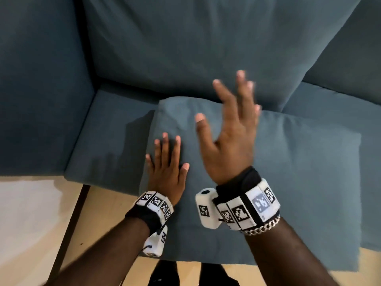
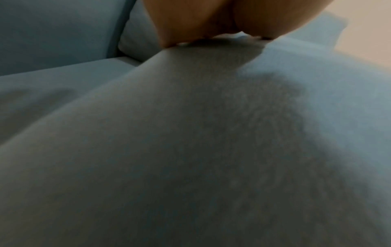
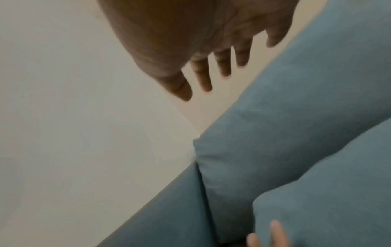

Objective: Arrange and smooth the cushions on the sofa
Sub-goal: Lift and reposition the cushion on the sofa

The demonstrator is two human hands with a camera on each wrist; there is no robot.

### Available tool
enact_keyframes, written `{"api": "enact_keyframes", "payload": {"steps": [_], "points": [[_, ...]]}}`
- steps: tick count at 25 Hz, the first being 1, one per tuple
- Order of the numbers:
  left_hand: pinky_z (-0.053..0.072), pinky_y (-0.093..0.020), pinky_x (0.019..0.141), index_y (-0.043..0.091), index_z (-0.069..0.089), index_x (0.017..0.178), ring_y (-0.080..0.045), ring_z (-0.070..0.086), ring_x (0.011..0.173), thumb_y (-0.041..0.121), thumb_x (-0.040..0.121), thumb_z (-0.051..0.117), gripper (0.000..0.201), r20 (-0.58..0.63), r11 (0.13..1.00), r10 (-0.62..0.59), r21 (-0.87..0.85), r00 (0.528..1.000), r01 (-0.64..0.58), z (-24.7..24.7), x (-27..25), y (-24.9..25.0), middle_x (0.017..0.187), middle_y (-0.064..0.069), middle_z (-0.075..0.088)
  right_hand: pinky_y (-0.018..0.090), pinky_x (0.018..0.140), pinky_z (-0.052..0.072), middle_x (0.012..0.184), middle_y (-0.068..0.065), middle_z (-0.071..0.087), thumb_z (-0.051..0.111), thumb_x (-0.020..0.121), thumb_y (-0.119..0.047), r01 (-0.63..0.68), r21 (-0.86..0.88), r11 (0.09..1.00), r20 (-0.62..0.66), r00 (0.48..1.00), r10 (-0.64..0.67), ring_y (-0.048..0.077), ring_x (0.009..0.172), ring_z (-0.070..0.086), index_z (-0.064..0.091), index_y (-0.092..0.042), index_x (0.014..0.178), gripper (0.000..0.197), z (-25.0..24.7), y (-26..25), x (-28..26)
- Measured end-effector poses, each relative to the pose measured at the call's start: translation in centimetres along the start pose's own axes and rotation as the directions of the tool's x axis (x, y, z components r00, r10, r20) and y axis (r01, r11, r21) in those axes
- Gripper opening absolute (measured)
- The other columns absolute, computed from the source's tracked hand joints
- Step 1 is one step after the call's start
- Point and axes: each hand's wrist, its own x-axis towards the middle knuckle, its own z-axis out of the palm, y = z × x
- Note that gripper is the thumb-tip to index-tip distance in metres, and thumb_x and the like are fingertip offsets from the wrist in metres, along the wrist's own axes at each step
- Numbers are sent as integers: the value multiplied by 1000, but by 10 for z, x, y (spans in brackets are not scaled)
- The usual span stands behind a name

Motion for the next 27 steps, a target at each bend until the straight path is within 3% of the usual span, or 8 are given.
{"api": "enact_keyframes", "payload": {"steps": [2, 5, 9, 11, 15, 20, 24, 27], "points": [[1, -67, 123, 33, -12, 163, -29, -18, 158, 50, 102, 20, 71, 45, 998, -17, 60, 999, 14, 0, 13, 17, 170, 2, -24, 59, 126, -2, 171, 4, -1, 47, 100, -45, -18, -257, 966, 143, 988, 56, 30, 160, -3, 28, -26, 161, 67, 0, 46, -19], [1, -70, 122, 34, -10, 164, -29, -20, 157, 58, 97, 11, 74, 100, 994, 20, 104, 995, -31, 1, 13, 33, 170, 5, -25, 61, 125, 4, 172, -1, -12, 37, 104, -52, 147, -442, 885, 683, 694, 226, 26, 159, -13, 6, -31, 164, 70, 16, 89, -50], [-8, -72, 119, 37, -16, 162, -33, -26, 155, 65, 96, 9, 76, 116, 978, 43, 196, 992, -65, 10, 12, 63, 168, 4, -29, 52, 128, 6, 171, 0, 14, 53, 99, -37, -47, -76, 996, 160, 985, 58, 26, 160, 3, 40, -26, 156, 59, -42, 72, -11], [-3, -77, 116, 39, -15, 162, -34, -22, 156, 63, 97, 15, 75, 111, 966, 57, 245, 992, -83, 20, 9, 90, 170, 4, -24, 55, 128, 10, 170, 1, 13, 49, 100, -36, -116, -136, 984, 11, 993, 119, 28, 160, 8, 36, -23, 158, 60, -53, 104, -25], [2, -78, 116, 38, -12, 162, -26, -16, 158, 52, 103, 32, 75, 104, 975, 88, 193, 991, -107, 39, 6, 133, 171, 8, -19, 62, 124, 11, 173, 0, -1, 37, 103, -42, 78, -435, 897, 631, 737, 242, 25, 160, -3, 13, -31, 163, 66, -35, 152, -66], [-4, -74, 118, 34, -7, 164, -26, -13, 159, 58, 103, 18, 71, 66, 975, 83, 200, 994, -94, 58, -1, 165, 173, 7, -12, 50, 127, 17, 168, 9, 20, 50, 100, -18, -133, -125, 983, -131, 985, 116, 31, 158, 17, 46, -15, 152, 52, -111, 167, -37], [-2, -78, 114, 42, 1, 163, -23, -8, 160, 58, 102, 28, 69, 118, 951, 94, 284, 989, -124, 83, 7, 182, 173, 11, -9, 59, 124, 18, 172, 3, 9, 34, 103, -44, 141, -457, 879, 496, 860, 120, 29, 159, 12, 26, -27, 162, 62, -77, 216, -82], [-7, -76, 114, 48, -2, 161, -20, -12, 159, 64, 100, 17, 66, 128, 940, 35, 333, 991, -76, 97, 28, 180, 172, 16, -12, 57, 126, 12, 171, 4, 19, 55, 95, -31, 26, -330, 944, 287, 955, 74, 27, 159, 12, 38, -25, 157, 65, -114, 215, -57]]}}
